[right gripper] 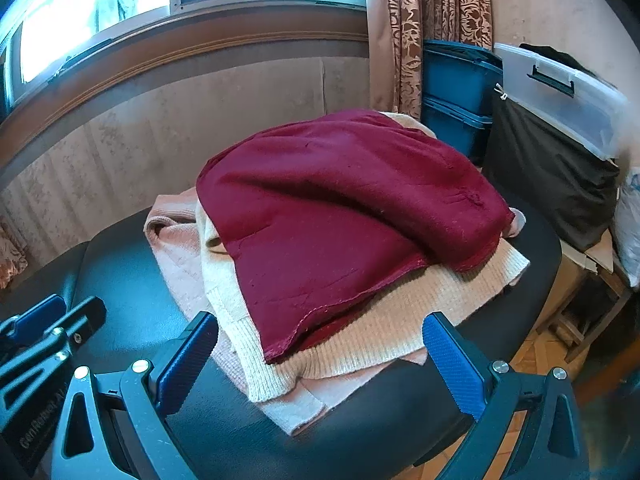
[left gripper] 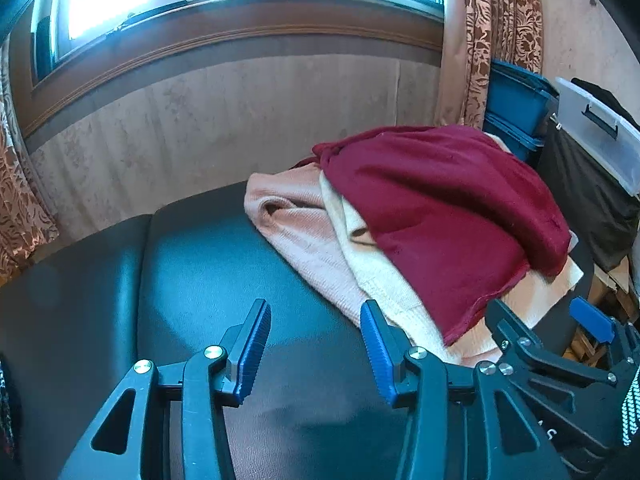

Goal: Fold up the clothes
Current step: 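Move both grippers toward the dark red sweater on the clothes pile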

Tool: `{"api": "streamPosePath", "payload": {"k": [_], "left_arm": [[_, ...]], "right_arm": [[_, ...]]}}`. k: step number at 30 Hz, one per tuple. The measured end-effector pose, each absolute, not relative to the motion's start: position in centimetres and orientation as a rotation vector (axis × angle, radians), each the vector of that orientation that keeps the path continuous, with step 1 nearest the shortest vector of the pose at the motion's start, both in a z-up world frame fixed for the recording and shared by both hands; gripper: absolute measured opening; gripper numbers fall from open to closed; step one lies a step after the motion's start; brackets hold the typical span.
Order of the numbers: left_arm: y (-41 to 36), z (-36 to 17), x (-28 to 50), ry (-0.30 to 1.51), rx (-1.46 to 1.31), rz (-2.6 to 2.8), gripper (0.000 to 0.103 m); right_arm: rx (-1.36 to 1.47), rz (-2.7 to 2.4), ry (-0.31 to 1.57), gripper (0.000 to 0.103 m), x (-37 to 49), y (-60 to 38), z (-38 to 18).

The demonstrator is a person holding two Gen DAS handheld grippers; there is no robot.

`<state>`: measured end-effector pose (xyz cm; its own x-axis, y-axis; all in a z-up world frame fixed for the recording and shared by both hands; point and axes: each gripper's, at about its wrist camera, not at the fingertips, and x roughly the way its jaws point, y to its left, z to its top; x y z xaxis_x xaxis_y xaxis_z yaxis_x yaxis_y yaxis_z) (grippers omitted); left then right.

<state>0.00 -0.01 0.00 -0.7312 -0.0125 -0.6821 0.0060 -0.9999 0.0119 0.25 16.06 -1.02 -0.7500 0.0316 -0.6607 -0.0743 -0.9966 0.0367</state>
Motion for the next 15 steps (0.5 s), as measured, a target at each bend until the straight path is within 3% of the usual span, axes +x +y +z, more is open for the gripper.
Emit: {"api": "streamPosePath", "payload": {"k": [15], "left_arm": [[-1.6, -1.5, 0.2, 0.017, 1.225, -2.856, 0.047]], "right_arm": [[-1.141, 2.903, 0.052, 0.103, 0.4, 14.7, -2.2]]}}
